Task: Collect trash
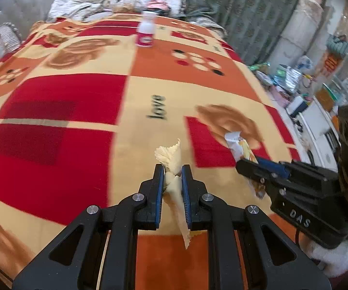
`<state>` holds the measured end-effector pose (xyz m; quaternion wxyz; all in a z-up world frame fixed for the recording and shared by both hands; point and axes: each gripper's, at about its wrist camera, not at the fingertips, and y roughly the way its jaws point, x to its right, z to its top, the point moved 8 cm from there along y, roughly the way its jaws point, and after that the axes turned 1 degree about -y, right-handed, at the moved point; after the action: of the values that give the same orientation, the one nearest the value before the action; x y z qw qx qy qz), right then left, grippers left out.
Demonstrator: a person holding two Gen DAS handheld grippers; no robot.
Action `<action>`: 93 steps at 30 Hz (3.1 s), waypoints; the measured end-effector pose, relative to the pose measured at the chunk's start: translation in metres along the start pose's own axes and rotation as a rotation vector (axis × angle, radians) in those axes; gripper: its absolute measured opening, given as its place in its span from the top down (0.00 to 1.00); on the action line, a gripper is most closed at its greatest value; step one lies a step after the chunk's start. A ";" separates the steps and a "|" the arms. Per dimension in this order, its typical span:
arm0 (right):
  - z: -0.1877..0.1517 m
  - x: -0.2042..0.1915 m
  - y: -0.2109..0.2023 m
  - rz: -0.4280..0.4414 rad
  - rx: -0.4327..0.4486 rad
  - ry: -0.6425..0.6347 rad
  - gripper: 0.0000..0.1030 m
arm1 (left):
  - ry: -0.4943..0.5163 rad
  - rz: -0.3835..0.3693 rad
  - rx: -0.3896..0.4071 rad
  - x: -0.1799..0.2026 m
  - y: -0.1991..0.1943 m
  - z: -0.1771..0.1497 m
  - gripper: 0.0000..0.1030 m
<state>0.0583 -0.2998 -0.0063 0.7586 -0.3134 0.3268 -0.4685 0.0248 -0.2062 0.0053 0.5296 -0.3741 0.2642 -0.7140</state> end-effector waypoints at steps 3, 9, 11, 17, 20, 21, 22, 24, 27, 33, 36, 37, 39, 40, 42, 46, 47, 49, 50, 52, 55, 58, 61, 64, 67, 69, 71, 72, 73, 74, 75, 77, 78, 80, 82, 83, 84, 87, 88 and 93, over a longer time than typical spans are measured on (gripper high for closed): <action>-0.020 0.015 -0.024 -0.014 0.018 0.030 0.86 | 0.031 -0.024 -0.004 0.029 -0.001 -0.008 0.88; -0.054 0.047 -0.065 -0.057 0.045 0.087 0.86 | 0.101 -0.061 -0.005 0.082 -0.005 -0.021 0.88; -0.063 0.059 -0.079 -0.072 0.059 0.112 0.86 | 0.123 -0.077 -0.008 0.100 -0.006 -0.025 0.88; -0.089 0.091 -0.112 -0.120 0.081 0.168 0.86 | 0.180 -0.118 -0.016 0.145 -0.005 -0.034 0.88; -0.101 0.109 -0.127 -0.148 0.090 0.202 0.86 | 0.211 -0.144 -0.026 0.171 -0.002 -0.041 0.88; -0.105 0.115 -0.131 -0.156 0.093 0.213 0.86 | 0.219 -0.152 -0.029 0.179 -0.001 -0.042 0.88; -0.109 0.121 -0.135 -0.164 0.096 0.224 0.86 | 0.231 -0.164 -0.035 0.189 0.000 -0.044 0.88; -0.117 0.136 -0.144 -0.185 0.099 0.251 0.86 | 0.248 -0.185 -0.043 0.205 0.002 -0.048 0.88; -0.128 0.157 -0.155 -0.216 0.100 0.289 0.86 | 0.270 -0.226 -0.063 0.230 0.007 -0.055 0.88; -0.149 0.192 -0.172 -0.267 0.100 0.347 0.86 | 0.295 -0.290 -0.101 0.274 0.019 -0.063 0.88; -0.160 0.208 -0.178 -0.287 0.098 0.376 0.86 | 0.303 -0.315 -0.120 0.291 0.023 -0.066 0.88; -0.163 0.213 -0.180 -0.291 0.098 0.384 0.86 | 0.305 -0.324 -0.123 0.297 0.024 -0.066 0.88; -0.168 0.223 -0.183 -0.304 0.096 0.398 0.86 | 0.315 -0.341 -0.128 0.309 0.025 -0.067 0.88; -0.170 0.229 -0.185 -0.314 0.095 0.405 0.86 | 0.319 -0.350 -0.131 0.316 0.026 -0.068 0.88; -0.173 0.238 -0.187 -0.321 0.096 0.420 0.86 | 0.319 -0.361 -0.137 0.324 0.029 -0.068 0.88; -0.178 0.252 -0.192 -0.340 0.098 0.437 0.86 | 0.312 -0.392 -0.149 0.339 0.034 -0.068 0.88; -0.178 0.257 -0.193 -0.346 0.099 0.443 0.86 | 0.309 -0.397 -0.148 0.342 0.035 -0.068 0.88; -0.179 0.264 -0.196 -0.360 0.106 0.453 0.86 | 0.293 -0.420 -0.158 0.347 0.038 -0.067 0.87; -0.179 0.266 -0.196 -0.363 0.109 0.457 0.86 | 0.288 -0.428 -0.163 0.349 0.040 -0.066 0.86; -0.179 0.271 -0.196 -0.366 0.109 0.475 0.82 | 0.286 -0.426 -0.166 0.349 0.043 -0.065 0.84; -0.183 0.277 -0.197 -0.370 0.111 0.503 0.73 | 0.293 -0.417 -0.165 0.347 0.045 -0.066 0.74; -0.185 0.278 -0.194 -0.371 0.105 0.509 0.73 | 0.296 -0.401 -0.167 0.343 0.048 -0.068 0.69; -0.187 0.275 -0.192 -0.362 0.105 0.519 0.72 | 0.297 -0.388 -0.171 0.338 0.050 -0.069 0.68; -0.187 0.268 -0.192 -0.361 0.107 0.510 0.70 | 0.300 -0.390 -0.169 0.335 0.048 -0.070 0.68; -0.187 0.264 -0.195 -0.368 0.111 0.510 0.66 | 0.304 -0.390 -0.164 0.334 0.044 -0.070 0.64; -0.188 0.262 -0.197 -0.378 0.111 0.508 0.63 | 0.305 -0.396 -0.161 0.332 0.040 -0.069 0.59; -0.188 0.259 -0.202 -0.385 0.119 0.504 0.63 | 0.313 -0.385 -0.138 0.328 0.035 -0.067 0.57; -0.188 0.258 -0.206 -0.386 0.124 0.504 0.63 | 0.322 -0.372 -0.121 0.326 0.031 -0.066 0.57; -0.187 0.255 -0.209 -0.389 0.130 0.501 0.63 | 0.329 -0.364 -0.111 0.324 0.029 -0.065 0.57; -0.186 0.254 -0.211 -0.391 0.135 0.497 0.63 | 0.338 -0.355 -0.099 0.322 0.025 -0.065 0.57; -0.183 0.250 -0.215 -0.400 0.143 0.485 0.63 | 0.346 -0.345 -0.083 0.320 0.021 -0.064 0.57; -0.179 0.244 -0.223 -0.420 0.159 0.470 0.62 | 0.353 -0.327 -0.048 0.316 0.011 -0.063 0.57; -0.177 0.241 -0.227 -0.426 0.169 0.466 0.61 | 0.354 -0.318 -0.030 0.314 0.007 -0.063 0.57; -0.173 0.235 -0.235 -0.438 0.194 0.461 0.59 | 0.354 -0.305 0.008 0.310 -0.002 -0.062 0.57; -0.170 0.228 -0.243 -0.451 0.215 0.453 0.50 | 0.352 -0.297 0.028 0.306 -0.010 -0.061 0.57; -0.169 0.225 -0.247 -0.457 0.225 0.449 0.46 | 0.352 -0.288 0.040 0.304 -0.015 -0.062 0.57; -0.168 0.223 -0.249 -0.462 0.232 0.448 0.44 | 0.355 -0.281 0.052 0.302 -0.019 -0.063 0.57; -0.166 0.214 -0.259 -0.474 0.260 0.448 0.44 | 0.377 -0.239 0.102 0.297 -0.030 -0.062 0.57; -0.165 0.212 -0.261 -0.478 0.267 0.446 0.44 | 0.379 -0.234 0.113 0.295 -0.033 -0.061 0.57; -0.159 0.196 -0.276 -0.520 0.305 0.423 0.43 | 0.357 -0.242 0.142 0.283 -0.047 -0.060 0.57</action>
<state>-0.1386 -0.6071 0.0766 0.5680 -0.1654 0.3122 -0.7434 -0.0952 -0.4627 0.0791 0.4097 -0.2324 0.2560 -0.8441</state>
